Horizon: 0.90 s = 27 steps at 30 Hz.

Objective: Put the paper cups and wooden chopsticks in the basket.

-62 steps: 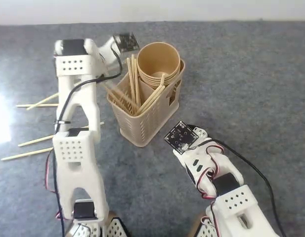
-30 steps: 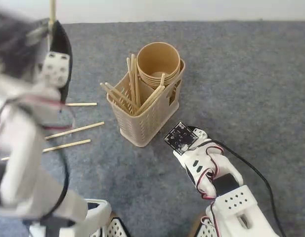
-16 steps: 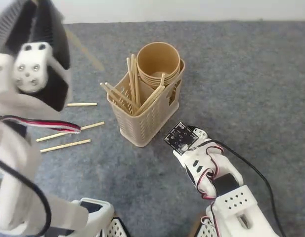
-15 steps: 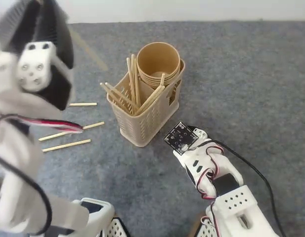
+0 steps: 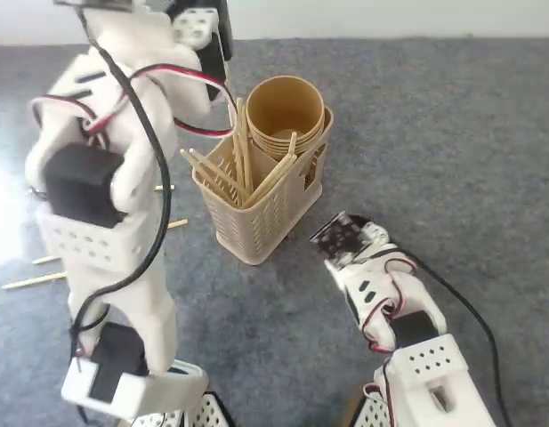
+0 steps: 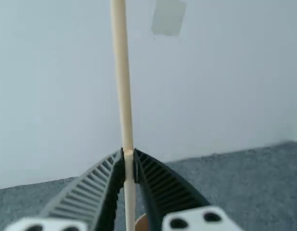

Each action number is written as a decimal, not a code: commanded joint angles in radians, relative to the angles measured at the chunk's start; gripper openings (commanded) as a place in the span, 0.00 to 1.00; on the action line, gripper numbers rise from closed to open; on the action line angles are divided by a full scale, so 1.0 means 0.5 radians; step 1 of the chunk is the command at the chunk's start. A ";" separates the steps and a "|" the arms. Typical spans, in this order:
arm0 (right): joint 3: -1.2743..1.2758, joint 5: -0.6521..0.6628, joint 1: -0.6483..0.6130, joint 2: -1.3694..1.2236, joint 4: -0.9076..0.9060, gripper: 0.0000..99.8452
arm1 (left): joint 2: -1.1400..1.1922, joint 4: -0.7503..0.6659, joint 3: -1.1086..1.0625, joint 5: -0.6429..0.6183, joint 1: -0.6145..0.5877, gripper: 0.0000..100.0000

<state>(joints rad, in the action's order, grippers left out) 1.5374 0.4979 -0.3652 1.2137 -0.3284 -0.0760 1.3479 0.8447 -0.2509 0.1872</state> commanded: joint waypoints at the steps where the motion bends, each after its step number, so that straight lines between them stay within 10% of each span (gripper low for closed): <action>1: -0.043 -0.193 0.161 0.032 0.075 0.01 | -0.012 -0.037 -0.155 0.064 0.003 0.01; 14: -0.218 -0.301 0.210 0.032 0.063 0.01 | -0.012 0.236 -0.517 0.049 -0.031 0.01; 27: -1.381 -0.632 0.253 0.011 -0.413 0.06 | -1.347 -0.850 -2.420 0.166 0.233 0.01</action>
<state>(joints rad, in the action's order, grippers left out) 1.0127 0.2723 -0.2424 1.2137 -0.5217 -0.4196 1.1561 -0.0146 -0.2401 0.2348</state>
